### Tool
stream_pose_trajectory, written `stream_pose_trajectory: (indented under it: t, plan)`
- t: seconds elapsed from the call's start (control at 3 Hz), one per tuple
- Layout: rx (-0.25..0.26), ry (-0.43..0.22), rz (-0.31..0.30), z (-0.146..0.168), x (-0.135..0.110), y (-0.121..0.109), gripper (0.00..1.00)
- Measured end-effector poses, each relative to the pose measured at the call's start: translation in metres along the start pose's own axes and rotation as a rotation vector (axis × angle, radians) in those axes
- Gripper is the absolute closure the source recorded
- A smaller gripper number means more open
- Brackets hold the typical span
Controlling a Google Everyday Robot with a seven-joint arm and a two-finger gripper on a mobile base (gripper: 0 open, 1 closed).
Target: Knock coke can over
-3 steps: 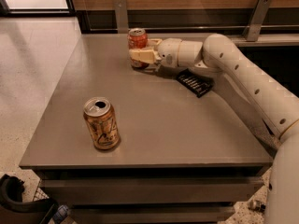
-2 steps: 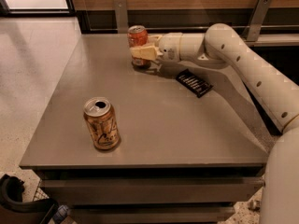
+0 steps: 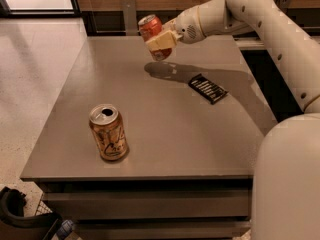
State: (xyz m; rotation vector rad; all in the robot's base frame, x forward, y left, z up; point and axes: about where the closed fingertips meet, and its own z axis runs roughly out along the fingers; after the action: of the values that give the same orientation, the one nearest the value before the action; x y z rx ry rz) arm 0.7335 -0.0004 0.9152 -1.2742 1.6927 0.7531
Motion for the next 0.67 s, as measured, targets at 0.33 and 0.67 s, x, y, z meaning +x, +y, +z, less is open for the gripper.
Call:
stream_pose_trajectory:
  t: [0.33, 0.67]
  plan:
    - [-0.006, 0.143, -0.017, -0.0046, -0.0009, 0.0063, 1.0]
    - [0.005, 0.287, -0.028, -0.0041, 0.0027, 0.0093, 1.0]
